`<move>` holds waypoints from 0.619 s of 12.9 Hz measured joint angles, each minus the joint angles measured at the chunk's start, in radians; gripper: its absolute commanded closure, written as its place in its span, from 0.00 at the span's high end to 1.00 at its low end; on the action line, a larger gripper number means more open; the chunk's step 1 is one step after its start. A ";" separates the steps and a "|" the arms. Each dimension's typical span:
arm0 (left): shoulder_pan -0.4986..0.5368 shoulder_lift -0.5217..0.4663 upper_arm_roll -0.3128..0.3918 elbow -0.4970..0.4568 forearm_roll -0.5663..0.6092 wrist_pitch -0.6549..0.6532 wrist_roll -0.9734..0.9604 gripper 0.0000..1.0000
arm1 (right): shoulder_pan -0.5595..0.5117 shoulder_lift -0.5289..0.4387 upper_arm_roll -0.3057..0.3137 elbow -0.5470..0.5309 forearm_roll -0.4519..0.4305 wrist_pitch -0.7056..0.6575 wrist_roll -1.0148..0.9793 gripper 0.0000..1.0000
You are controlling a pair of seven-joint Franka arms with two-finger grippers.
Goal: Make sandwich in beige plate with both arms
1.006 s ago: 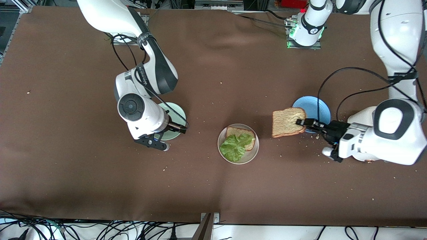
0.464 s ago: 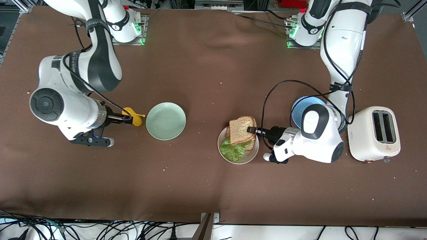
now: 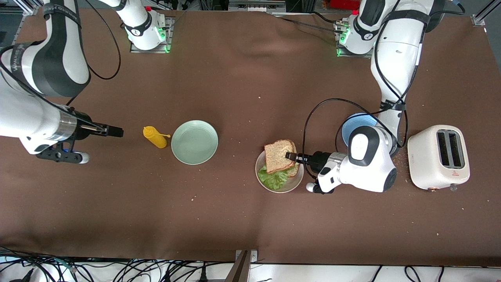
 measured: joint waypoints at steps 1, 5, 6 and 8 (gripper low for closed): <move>-0.002 0.005 0.000 -0.003 -0.022 0.012 -0.001 0.00 | -0.040 -0.045 0.033 -0.051 -0.042 0.034 -0.005 1.00; -0.008 0.028 0.001 -0.018 -0.061 0.088 -0.002 0.01 | -0.284 -0.250 0.260 -0.205 -0.133 0.096 -0.011 1.00; -0.007 0.030 0.001 -0.022 -0.061 0.092 -0.002 0.21 | -0.309 -0.298 0.275 -0.232 -0.137 0.093 -0.012 1.00; -0.006 0.031 0.005 -0.024 -0.061 0.094 -0.002 0.83 | -0.331 -0.359 0.280 -0.259 -0.139 0.076 -0.015 1.00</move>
